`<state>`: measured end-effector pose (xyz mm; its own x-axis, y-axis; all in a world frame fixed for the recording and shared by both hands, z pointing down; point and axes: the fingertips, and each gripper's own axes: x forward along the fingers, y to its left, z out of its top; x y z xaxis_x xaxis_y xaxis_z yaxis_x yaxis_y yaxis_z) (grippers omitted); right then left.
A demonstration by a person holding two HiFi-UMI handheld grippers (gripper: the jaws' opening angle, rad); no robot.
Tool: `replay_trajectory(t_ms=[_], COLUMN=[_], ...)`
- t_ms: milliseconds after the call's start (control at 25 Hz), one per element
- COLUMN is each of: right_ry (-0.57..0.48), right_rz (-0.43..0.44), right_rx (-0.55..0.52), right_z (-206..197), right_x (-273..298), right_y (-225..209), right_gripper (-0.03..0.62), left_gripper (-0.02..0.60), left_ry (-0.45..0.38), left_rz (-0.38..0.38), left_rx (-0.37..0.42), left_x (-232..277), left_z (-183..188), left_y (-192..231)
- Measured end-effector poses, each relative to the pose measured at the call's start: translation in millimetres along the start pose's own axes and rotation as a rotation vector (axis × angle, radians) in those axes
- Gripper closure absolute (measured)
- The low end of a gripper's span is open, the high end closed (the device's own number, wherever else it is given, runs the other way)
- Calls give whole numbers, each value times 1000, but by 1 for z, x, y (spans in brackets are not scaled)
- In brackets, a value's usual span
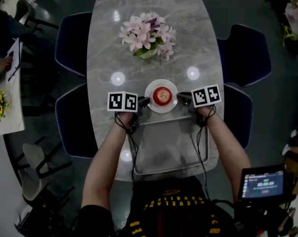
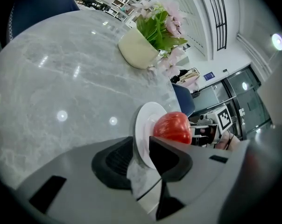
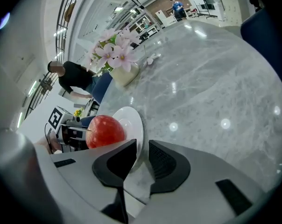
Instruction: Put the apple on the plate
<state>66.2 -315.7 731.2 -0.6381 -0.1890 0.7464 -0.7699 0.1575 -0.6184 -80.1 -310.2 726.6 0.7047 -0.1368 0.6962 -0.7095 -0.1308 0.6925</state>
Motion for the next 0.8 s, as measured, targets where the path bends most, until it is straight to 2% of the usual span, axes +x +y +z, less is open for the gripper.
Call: replay_trajectory(t_ms=[360, 560, 680, 800], right_ry=[-19, 13, 30, 20], right_rz=[-2, 40, 44, 53], right_rx=[29, 27, 26, 68], right_z=[-1, -7, -10, -10], right_x=[1, 9, 12, 11], right_y=[1, 10, 15, 15], right_gripper=[528, 528, 528, 530], left_gripper=[471, 472, 513, 537], left_ry=[23, 1, -1, 11], left_rz=[13, -31, -15, -12], left_rx=[-13, -65, -91, -108], left_x=[-1, 0, -1, -1], left_z=[1, 2, 2, 0], left_y=[3, 4, 8, 10])
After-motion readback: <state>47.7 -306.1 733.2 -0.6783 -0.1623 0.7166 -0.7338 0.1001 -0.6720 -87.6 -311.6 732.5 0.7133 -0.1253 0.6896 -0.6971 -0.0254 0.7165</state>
